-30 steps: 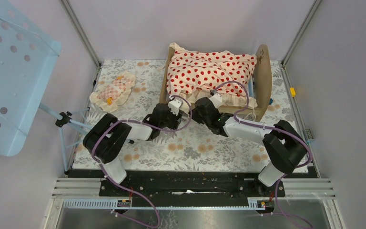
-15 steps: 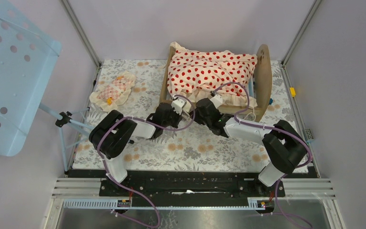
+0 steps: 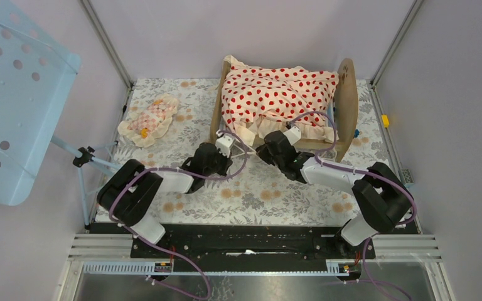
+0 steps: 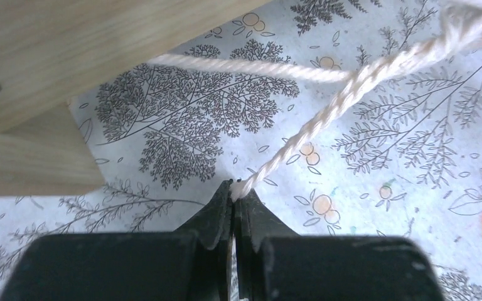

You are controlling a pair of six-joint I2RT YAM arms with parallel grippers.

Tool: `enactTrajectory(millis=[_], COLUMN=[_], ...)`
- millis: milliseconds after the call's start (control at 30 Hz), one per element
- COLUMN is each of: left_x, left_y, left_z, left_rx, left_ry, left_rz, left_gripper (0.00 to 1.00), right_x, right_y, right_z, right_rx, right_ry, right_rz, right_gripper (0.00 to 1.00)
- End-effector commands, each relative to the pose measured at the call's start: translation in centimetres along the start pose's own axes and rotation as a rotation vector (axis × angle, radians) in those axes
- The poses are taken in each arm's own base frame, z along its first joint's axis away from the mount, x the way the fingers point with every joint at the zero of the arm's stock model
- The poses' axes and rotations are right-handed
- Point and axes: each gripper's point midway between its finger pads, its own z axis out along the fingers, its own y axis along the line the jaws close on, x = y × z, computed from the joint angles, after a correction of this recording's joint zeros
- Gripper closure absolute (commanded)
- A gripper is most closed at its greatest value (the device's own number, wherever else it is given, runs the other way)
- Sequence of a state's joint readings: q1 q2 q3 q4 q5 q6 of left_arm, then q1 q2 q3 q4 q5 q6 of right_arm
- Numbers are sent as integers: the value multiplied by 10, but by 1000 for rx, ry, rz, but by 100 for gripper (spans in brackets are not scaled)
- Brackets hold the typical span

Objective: Set up the pet bed
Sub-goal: Tie the ropes to the bed frame.

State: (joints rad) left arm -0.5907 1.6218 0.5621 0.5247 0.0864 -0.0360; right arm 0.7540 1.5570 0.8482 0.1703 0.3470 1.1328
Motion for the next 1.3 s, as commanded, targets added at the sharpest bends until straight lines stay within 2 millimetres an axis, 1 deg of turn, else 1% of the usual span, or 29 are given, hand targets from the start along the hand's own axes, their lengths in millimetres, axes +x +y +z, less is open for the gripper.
enactTrajectory(millis=[0, 167, 267, 500, 600, 833, 1033, 1133, 1267], left_x=[-25, -36, -47, -67, -71, -76, -80, -81, -84], left_y=[2, 6, 9, 27, 39, 69, 74, 76, 86], left_z=[-18, -31, -38, -45, -50, -69, -77, -79, -90], left_rx=[-32, -61, -76, -171, -211, -311, -325, -336, -391], left_ry=[-95, -115, -135, -147, -154, -182, -197, -194, -203], left_rz=[-50, -50, -46, -54, -85, -156, -160, -158, -171], left_gripper=[100, 100, 100, 100, 100, 100, 100, 100, 100], right_x=[-11, -7, -7, -11, -15, -21, -23, -24, -29], right_y=[-11, -13, -15, -24, -27, -31, -33, -38, -48], right_z=[2, 8, 10, 10, 8, 5, 4, 1, -3], right_rx=[40, 48, 56, 82, 87, 92, 93, 104, 127], right_ry=[-45, -35, -37, -57, -70, -87, -93, -101, -131], right_rz=[25, 23, 24, 41, 48, 63, 60, 47, 14], right_gripper=[100, 100, 100, 100, 100, 100, 100, 100, 100])
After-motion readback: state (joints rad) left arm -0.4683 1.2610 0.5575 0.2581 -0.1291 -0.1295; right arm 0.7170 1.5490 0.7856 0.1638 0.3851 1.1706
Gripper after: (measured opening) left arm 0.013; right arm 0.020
